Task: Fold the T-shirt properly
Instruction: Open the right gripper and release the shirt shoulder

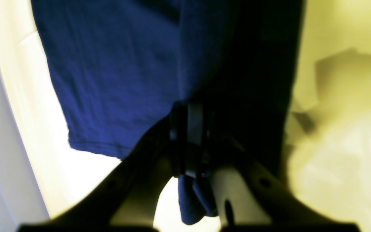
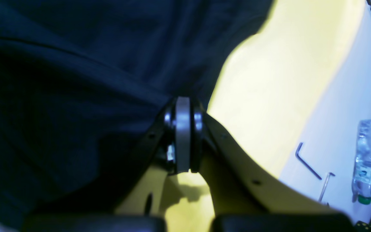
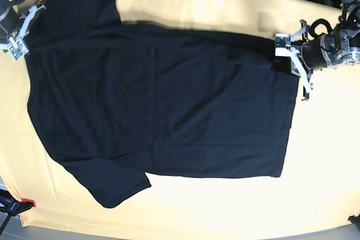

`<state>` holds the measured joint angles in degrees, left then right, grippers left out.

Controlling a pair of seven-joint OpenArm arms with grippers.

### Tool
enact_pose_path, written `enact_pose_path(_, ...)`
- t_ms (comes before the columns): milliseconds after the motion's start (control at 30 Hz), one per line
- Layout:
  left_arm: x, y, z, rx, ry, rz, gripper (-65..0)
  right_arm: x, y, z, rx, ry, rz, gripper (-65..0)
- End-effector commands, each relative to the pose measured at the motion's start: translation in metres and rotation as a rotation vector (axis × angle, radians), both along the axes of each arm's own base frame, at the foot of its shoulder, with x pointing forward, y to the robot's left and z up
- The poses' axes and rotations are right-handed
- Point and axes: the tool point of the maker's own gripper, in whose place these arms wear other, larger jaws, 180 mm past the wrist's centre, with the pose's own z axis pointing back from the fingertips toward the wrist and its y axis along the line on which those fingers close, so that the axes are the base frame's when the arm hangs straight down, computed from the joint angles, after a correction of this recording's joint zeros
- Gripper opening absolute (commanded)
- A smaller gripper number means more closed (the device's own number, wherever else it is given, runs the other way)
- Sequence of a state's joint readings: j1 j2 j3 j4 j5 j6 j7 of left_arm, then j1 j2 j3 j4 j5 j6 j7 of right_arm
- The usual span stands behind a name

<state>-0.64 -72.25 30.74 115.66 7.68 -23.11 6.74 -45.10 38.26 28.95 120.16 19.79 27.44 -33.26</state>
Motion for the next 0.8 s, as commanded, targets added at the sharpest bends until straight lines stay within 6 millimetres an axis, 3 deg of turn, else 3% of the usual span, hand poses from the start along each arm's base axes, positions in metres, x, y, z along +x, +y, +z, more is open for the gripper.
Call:
enact_pose_path(0,0.013,0.005,0.011,0.004,-0.046,0.013,-65.0,0.01,0.001,0.01,0.01,-0.04,0.017,-65.0)
enact_pose_path(267,0.038,0.01,0.005,-0.047,-0.093,0.101,-65.0,0.031,0.007,0.006,0.113,-0.062,0.024,-65.0)
enact_pose_path(500,0.046,0.006,-0.005,-0.089,-0.105,0.125,-65.0,0.049,0.018,-0.024,0.09,-0.025,0.047,-65.0)
enact_pose_path(600,0.053,0.008,-0.001,-0.081,-0.133,0.126,-65.0,0.059,0.017,-0.029,0.072,-0.031,0.033,-65.0)
enact_pose_path(767,0.066,0.007,0.013,-0.095,-0.173,0.128,-65.0,0.072,0.018,-0.022,0.074,-0.07,0.023,-65.0)
